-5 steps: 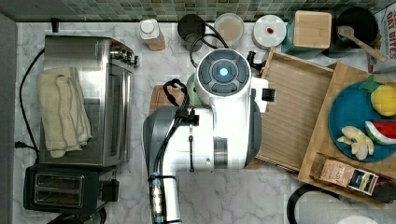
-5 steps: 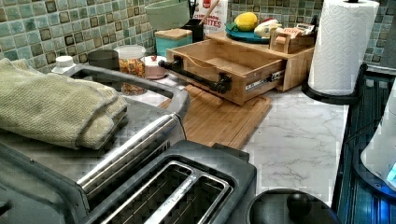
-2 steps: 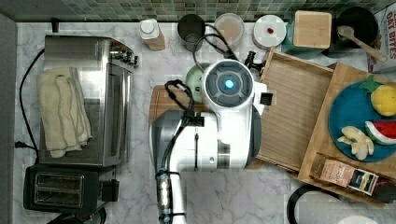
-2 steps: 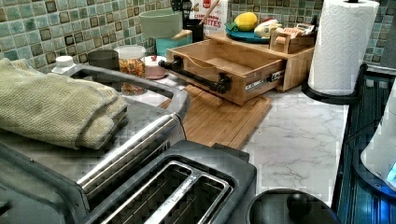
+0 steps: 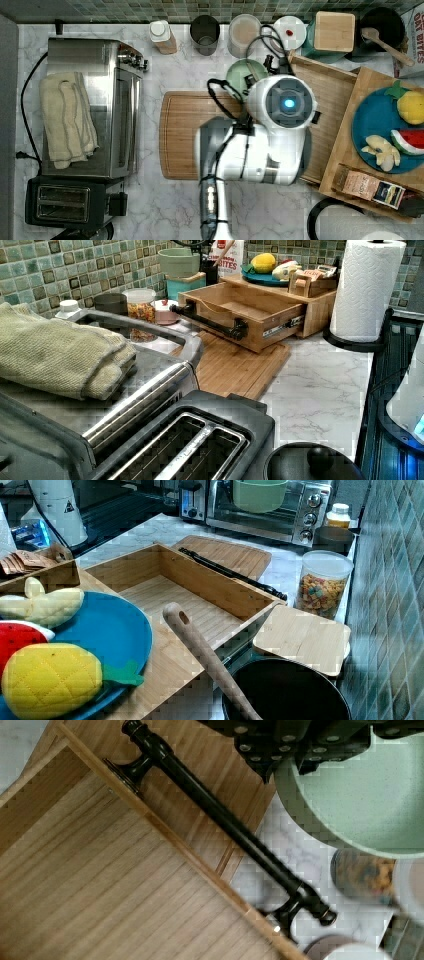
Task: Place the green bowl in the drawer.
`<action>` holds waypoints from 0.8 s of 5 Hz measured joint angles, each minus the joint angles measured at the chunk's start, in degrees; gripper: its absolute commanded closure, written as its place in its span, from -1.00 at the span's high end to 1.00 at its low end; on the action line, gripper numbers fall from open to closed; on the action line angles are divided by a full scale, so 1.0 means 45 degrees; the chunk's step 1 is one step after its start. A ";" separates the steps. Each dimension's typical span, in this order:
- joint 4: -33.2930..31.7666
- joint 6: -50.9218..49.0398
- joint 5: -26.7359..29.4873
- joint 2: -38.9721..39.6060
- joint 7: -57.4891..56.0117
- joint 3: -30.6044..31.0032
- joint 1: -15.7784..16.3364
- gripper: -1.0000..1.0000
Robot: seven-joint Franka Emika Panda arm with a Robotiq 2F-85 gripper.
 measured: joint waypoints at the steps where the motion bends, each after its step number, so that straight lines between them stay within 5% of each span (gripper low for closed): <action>1: 0.0000 0.0068 0.0047 -0.0004 0.1327 -0.0357 -0.0413 -1.00; 4: 0.0050 0.0031 -0.1409 0.0138 0.6842 -0.1142 -0.0650 -1.00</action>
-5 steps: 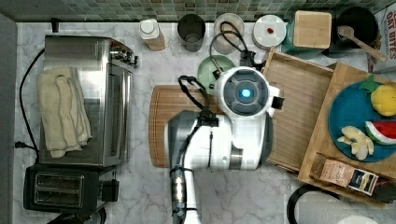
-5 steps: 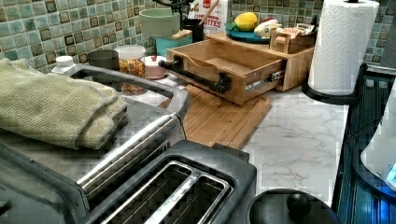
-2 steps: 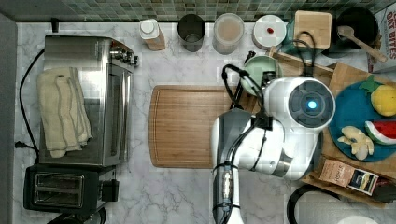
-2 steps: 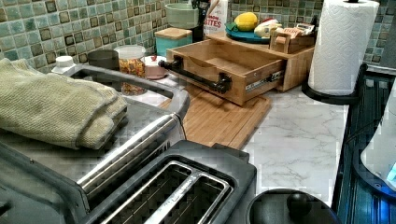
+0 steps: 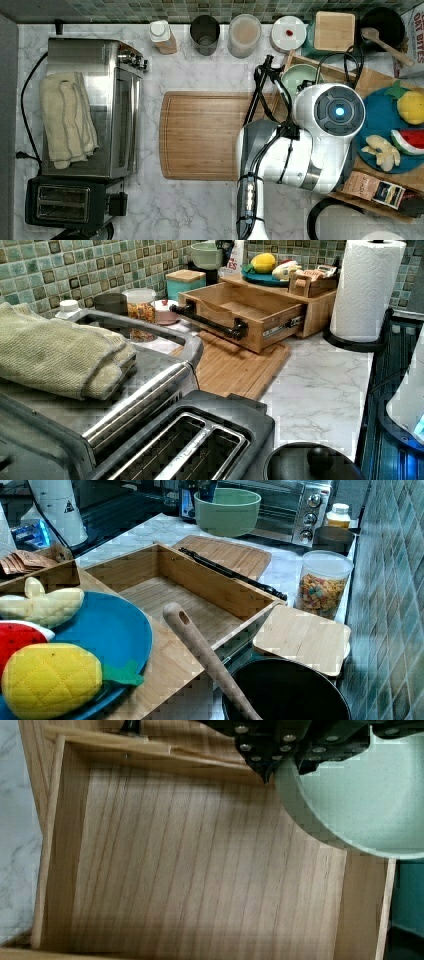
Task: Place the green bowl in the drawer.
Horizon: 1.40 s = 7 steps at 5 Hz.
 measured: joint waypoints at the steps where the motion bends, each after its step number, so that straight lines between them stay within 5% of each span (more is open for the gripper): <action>1: -0.0050 0.0280 -0.0043 0.0025 0.0068 -0.0166 0.0003 -1.00; 5: -0.0099 0.0734 -0.0033 0.0746 0.0068 -0.0883 -0.0690 -1.00; 7: -0.1417 0.2966 0.0520 0.0844 0.0068 -0.0926 -0.0769 -1.00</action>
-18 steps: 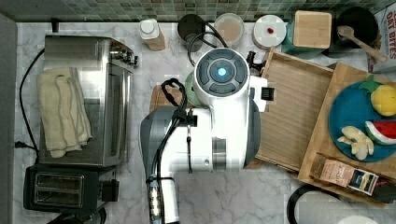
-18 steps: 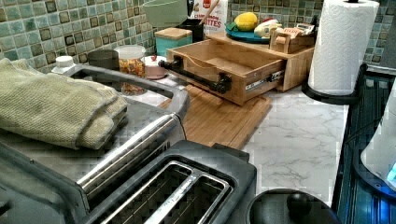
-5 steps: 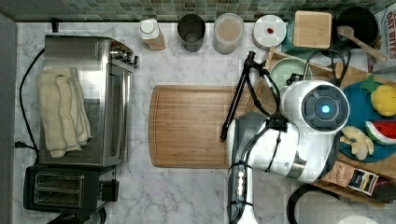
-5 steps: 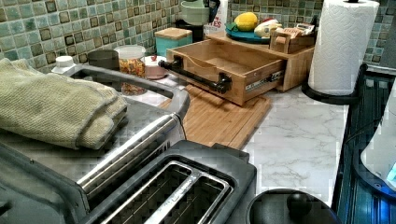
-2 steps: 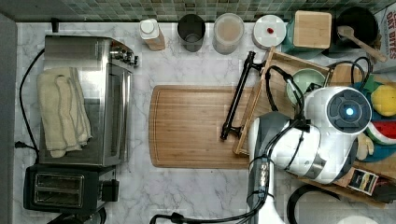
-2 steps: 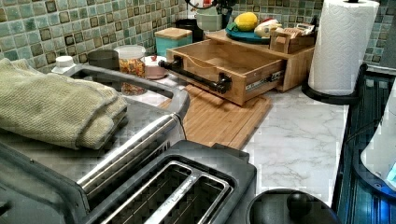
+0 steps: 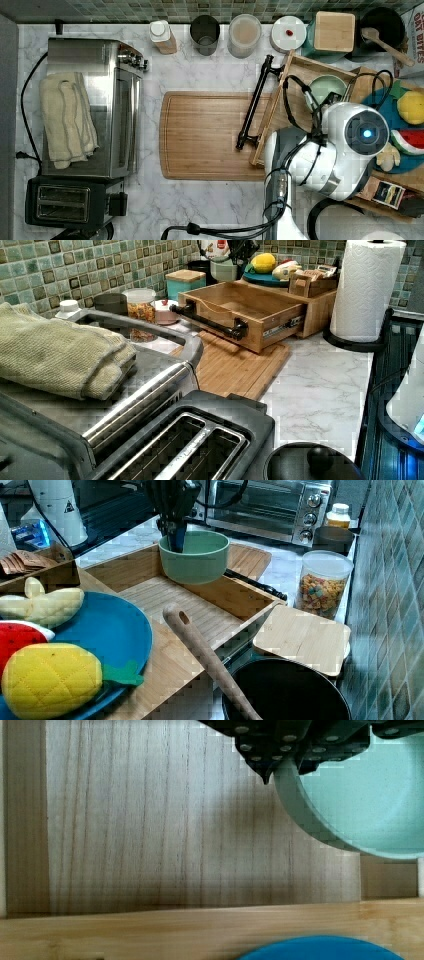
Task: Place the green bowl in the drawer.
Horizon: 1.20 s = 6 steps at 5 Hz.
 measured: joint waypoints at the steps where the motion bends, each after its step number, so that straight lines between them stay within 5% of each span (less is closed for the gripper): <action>1: -0.0846 0.0572 0.0001 0.0108 0.0000 0.0104 -0.0087 -1.00; 4: -0.1915 0.2164 0.0205 0.1647 -0.0274 0.0025 -0.0200 -1.00; 5: -0.2288 0.2263 0.0216 0.1616 -0.0274 -0.0003 -0.0286 1.00; 6: -0.2462 0.2226 0.0215 0.1440 -0.0274 -0.0020 -0.0295 1.00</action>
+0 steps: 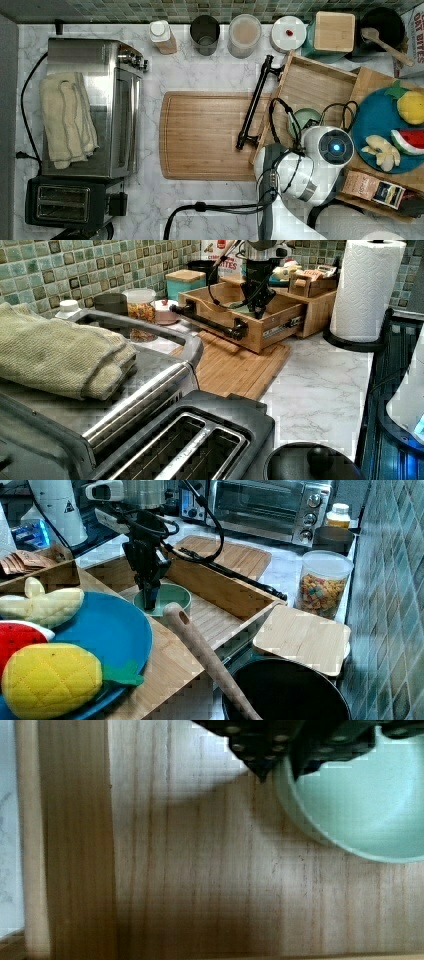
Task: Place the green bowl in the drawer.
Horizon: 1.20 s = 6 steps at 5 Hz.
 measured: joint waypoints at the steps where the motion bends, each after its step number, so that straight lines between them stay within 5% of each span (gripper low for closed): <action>1: -0.0050 -0.0012 0.0094 -0.0132 0.0000 0.0000 -0.0016 1.00; 6: -0.0298 0.0000 0.0107 -0.0542 0.0000 -0.0061 -0.0058 1.00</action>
